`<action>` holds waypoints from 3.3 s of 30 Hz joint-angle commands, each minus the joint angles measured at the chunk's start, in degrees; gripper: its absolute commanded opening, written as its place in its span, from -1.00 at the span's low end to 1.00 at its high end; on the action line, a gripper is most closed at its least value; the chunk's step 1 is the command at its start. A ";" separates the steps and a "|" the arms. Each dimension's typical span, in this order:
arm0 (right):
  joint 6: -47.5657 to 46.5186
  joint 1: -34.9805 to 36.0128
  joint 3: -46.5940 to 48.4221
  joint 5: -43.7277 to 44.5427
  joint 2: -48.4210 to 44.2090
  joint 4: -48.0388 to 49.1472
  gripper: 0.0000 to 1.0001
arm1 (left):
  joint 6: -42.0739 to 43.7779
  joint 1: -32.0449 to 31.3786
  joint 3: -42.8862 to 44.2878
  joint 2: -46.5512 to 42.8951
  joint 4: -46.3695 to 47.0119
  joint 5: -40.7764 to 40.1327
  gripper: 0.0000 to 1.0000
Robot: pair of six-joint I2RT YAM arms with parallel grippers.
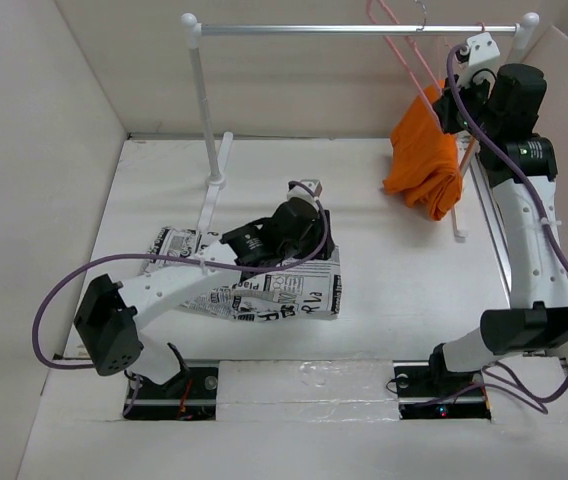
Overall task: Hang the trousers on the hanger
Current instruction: Pick up the hanger from the clothesline, then place the trousers on the hanger.
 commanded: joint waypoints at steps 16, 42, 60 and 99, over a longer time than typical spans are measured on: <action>0.69 2.52 -21.47 6.10 -16.05 11.52 -1.00 | 0.02 2.29 27.84 0.44 0.62 6.16 0.26; 9.21 28.80 -50.48 24.46 -33.90 8.21 -1.00 | -10.17 3.43 41.13 25.76 2.90 9.67 0.04; 17.48 35.92 -51.19 14.74 -47.07 -13.33 0.40 | -20.62 1.67 -0.93 9.87 26.53 21.80 -1.00; 27.06 35.92 -66.12 10.49 -6.49 32.11 -0.36 | -34.78 -5.18 -32.26 10.20 49.40 -2.01 -1.00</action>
